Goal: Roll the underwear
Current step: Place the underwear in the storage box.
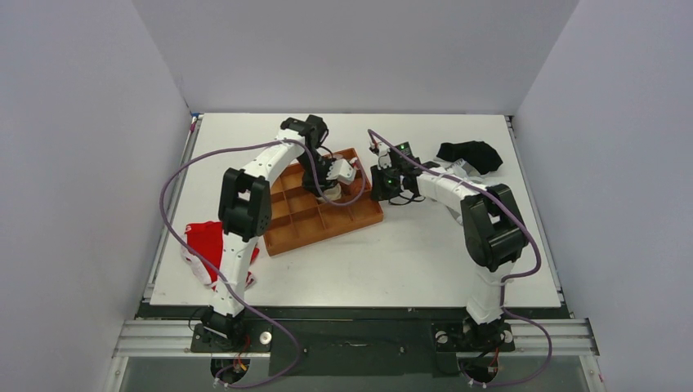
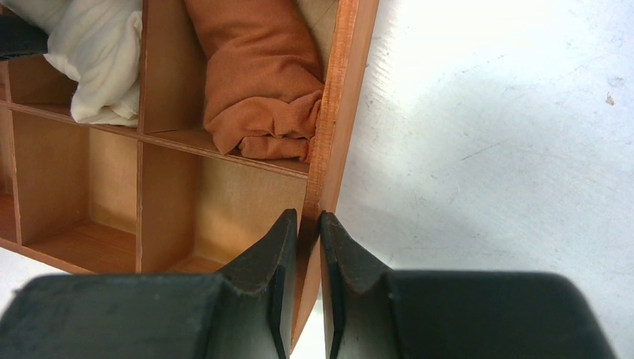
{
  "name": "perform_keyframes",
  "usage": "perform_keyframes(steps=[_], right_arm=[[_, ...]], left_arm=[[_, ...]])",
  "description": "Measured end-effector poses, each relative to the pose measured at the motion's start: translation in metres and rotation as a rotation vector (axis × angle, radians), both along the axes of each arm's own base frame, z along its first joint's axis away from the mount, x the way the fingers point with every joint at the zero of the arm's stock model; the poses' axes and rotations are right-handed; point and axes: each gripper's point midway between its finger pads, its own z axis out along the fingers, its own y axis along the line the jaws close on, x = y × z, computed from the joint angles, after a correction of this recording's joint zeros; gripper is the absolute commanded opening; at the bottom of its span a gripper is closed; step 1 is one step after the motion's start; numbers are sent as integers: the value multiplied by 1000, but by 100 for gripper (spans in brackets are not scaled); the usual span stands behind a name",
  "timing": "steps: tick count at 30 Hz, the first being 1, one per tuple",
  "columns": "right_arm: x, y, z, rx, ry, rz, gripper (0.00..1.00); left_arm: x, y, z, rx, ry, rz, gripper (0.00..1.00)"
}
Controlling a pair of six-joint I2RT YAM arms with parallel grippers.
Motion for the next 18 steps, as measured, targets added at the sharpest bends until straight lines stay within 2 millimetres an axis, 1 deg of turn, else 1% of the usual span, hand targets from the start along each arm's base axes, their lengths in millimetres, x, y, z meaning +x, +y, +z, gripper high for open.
perform_keyframes(steps=[6,9,11,15,18], right_arm=[[-7,-2,0,0,8,3,17],[-14,-3,1,4,20,9,21],[-19,-4,3,6,31,15,24],[-21,-3,10,18,25,21,28],[-22,-1,13,28,22,24,34]], left_arm=[[-1,-6,2,-47,7,90,43],[-1,-7,3,-57,11,135,45],[0,-8,4,-60,13,164,46],[3,-10,7,-72,7,212,49],[4,-11,11,-82,9,242,50]])
